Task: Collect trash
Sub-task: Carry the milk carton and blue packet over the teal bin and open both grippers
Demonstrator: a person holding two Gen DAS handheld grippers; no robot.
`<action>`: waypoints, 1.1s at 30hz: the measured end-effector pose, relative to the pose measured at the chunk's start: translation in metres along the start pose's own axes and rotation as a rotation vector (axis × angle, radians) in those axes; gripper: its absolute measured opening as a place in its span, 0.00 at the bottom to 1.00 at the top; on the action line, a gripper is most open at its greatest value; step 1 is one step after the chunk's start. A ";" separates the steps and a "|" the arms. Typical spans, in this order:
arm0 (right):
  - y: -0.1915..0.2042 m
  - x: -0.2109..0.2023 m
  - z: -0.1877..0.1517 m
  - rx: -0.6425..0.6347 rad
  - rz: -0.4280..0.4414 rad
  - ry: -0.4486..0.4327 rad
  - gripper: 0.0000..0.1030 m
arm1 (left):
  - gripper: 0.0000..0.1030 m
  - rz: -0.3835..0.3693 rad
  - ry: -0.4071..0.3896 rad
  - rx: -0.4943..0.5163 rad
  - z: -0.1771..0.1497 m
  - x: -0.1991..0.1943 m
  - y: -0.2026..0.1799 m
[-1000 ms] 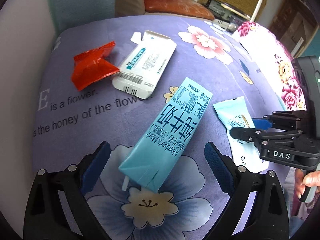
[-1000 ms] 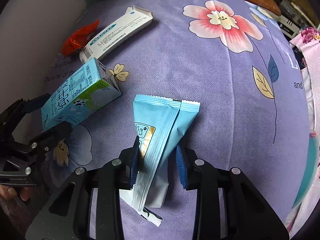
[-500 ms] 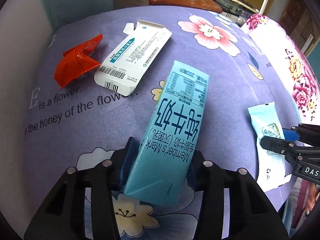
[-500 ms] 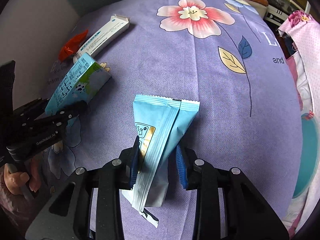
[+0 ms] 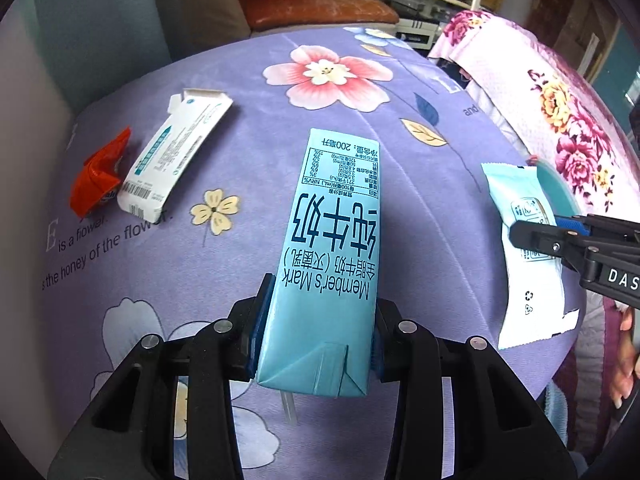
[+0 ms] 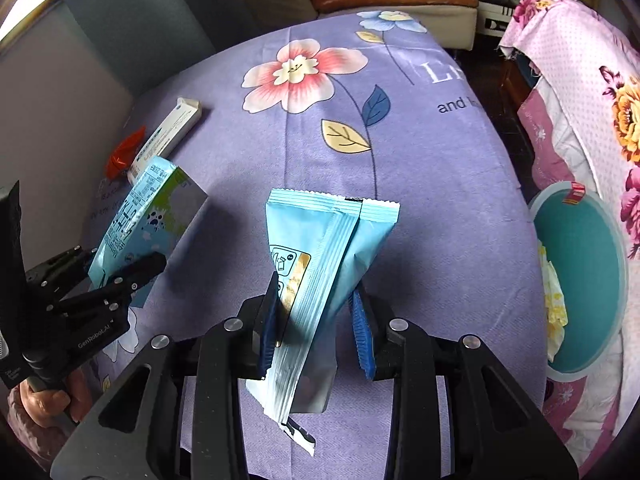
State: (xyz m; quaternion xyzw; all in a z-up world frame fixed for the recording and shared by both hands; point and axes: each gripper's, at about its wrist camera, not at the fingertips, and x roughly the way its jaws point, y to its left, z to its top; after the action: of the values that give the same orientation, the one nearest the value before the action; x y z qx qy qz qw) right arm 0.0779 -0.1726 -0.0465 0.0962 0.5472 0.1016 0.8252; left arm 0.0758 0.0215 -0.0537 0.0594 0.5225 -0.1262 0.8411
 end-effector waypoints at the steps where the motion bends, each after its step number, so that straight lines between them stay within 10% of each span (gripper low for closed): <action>1: -0.006 -0.003 0.000 0.012 -0.001 -0.011 0.30 | 0.39 -0.005 0.000 0.009 0.002 0.000 -0.007; 33: -0.262 -0.107 -0.044 0.430 -0.129 -0.252 0.30 | 0.39 -0.231 0.106 0.362 0.065 0.057 -0.277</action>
State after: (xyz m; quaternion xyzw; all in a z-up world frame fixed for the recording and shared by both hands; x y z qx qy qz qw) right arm 0.0128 -0.4520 -0.0394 0.2461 0.4541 -0.0825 0.8523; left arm 0.0805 -0.2683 -0.0670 0.1559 0.5382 -0.3102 0.7679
